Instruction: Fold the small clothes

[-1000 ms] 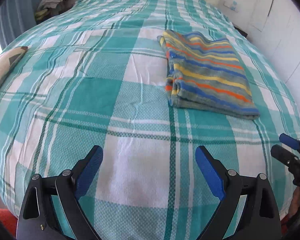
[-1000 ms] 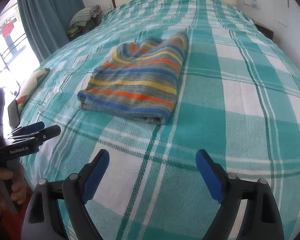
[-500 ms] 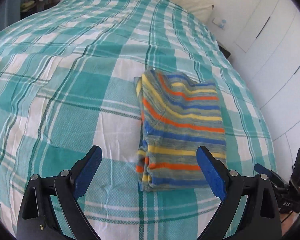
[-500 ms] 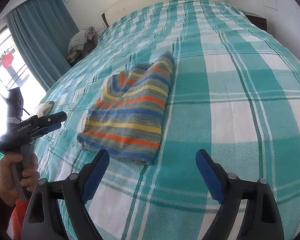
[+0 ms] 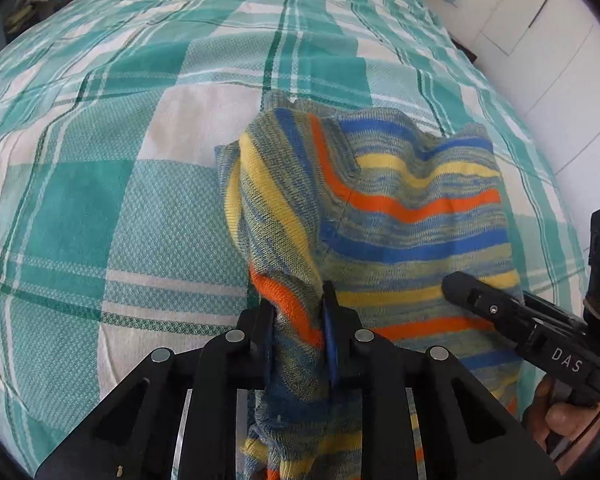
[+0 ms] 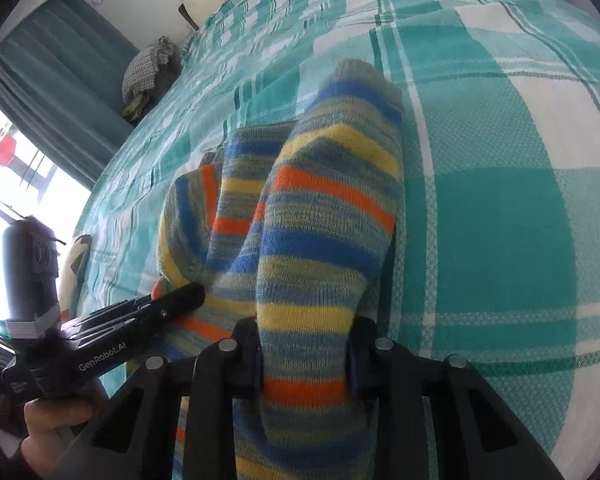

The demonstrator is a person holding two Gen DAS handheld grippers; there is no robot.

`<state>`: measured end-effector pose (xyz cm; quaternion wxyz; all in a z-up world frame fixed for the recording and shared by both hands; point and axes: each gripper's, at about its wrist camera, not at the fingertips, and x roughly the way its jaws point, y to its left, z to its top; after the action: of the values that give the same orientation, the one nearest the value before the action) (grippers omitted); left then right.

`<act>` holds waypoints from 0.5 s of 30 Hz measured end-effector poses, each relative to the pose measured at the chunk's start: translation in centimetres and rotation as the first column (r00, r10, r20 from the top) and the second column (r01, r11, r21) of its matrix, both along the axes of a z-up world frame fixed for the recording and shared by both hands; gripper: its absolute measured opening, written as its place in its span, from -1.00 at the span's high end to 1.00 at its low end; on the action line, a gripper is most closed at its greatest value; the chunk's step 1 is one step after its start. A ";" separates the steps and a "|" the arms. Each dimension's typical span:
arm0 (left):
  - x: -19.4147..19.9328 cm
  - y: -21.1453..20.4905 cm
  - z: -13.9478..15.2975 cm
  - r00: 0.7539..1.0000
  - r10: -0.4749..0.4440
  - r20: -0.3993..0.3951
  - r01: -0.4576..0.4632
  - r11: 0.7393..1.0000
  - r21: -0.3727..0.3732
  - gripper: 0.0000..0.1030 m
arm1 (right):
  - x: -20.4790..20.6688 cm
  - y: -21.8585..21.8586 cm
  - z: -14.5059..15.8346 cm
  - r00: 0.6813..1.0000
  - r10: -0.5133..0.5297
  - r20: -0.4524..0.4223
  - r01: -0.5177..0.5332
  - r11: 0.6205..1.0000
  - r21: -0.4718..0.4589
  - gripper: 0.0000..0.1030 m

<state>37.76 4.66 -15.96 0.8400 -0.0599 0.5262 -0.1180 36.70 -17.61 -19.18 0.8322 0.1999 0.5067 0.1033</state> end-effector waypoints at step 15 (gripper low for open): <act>-3.6 -2.0 8.3 0.985 0.007 0.174 -0.017 0.998 0.056 -0.45 | -3.3 -3.3 10.5 0.987 -0.048 0.156 0.067 0.990 -0.124 -0.62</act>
<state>34.15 2.71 -7.64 0.8847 -0.0283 0.4538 -0.1024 33.38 -20.95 -8.63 0.8823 0.1518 0.4412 0.0613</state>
